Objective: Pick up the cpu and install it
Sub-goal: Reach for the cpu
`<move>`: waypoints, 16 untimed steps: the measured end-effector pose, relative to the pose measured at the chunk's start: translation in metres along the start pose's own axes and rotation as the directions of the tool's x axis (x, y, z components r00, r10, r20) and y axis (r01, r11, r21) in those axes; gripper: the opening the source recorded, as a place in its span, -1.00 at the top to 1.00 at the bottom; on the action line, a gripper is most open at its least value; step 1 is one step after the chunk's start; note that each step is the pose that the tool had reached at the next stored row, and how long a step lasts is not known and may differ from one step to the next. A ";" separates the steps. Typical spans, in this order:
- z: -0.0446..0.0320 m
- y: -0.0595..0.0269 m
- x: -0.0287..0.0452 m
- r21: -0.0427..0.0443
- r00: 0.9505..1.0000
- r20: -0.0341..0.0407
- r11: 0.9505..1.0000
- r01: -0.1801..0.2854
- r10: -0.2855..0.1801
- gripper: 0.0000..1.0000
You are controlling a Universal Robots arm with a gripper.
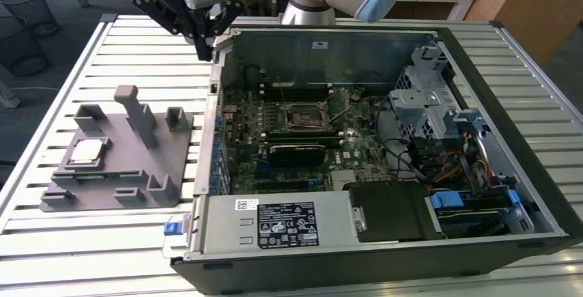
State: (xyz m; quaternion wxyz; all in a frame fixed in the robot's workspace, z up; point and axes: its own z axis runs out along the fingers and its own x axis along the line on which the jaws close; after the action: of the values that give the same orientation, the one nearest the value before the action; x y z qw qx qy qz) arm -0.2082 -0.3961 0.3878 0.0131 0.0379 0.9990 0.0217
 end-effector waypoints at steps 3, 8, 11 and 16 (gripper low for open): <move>0.0001 -0.0001 0.0017 0.000 1.000 0.000 1.000 0.000 0.000 0.79; 0.0002 -0.0001 0.0043 0.000 1.000 0.000 1.000 0.000 0.000 0.79; 0.0003 -0.0001 0.0059 0.000 1.000 0.000 1.000 0.000 0.000 0.79; 0.0004 -0.0002 0.0086 0.000 1.000 0.000 1.000 0.000 0.000 0.79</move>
State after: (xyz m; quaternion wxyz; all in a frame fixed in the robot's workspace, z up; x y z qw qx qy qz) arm -0.2167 -0.3956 0.3872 0.0131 0.0379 0.9990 0.0217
